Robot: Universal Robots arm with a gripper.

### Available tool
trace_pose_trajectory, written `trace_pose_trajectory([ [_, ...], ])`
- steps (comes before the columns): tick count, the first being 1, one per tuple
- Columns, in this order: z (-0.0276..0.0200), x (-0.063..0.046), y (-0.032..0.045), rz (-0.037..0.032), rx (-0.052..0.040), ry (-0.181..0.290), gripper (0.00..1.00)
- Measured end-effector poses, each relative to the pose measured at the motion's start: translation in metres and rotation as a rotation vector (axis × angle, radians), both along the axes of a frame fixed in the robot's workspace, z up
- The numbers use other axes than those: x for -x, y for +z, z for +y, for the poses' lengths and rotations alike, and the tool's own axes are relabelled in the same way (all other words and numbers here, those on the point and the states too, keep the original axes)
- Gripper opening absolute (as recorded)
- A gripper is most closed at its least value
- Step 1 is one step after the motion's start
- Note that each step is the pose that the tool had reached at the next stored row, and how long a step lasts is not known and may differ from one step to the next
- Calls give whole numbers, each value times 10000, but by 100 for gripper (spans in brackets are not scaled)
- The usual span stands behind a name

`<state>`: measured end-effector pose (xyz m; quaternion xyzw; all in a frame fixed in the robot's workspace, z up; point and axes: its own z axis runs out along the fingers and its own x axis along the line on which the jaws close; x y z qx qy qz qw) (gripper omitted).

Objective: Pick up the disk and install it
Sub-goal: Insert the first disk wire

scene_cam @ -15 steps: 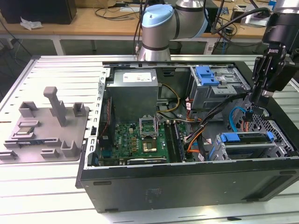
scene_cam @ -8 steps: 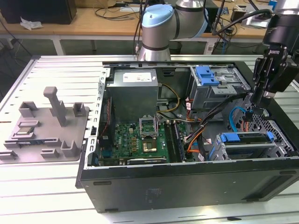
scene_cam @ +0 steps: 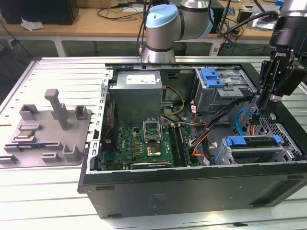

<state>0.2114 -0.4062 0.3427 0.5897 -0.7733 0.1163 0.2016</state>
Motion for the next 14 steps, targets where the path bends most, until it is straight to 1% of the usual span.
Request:
trace_pose_trajectory([
  [3, -1, -1, -6, 22, 6, 12, 41],
  [8, -20, -1, -16, 43, 7, 36, 41],
  [12, -59, 0, -28, 53, 7, 67, 41],
  [14, -70, -1, -31, 54, 6, 78, 41],
])
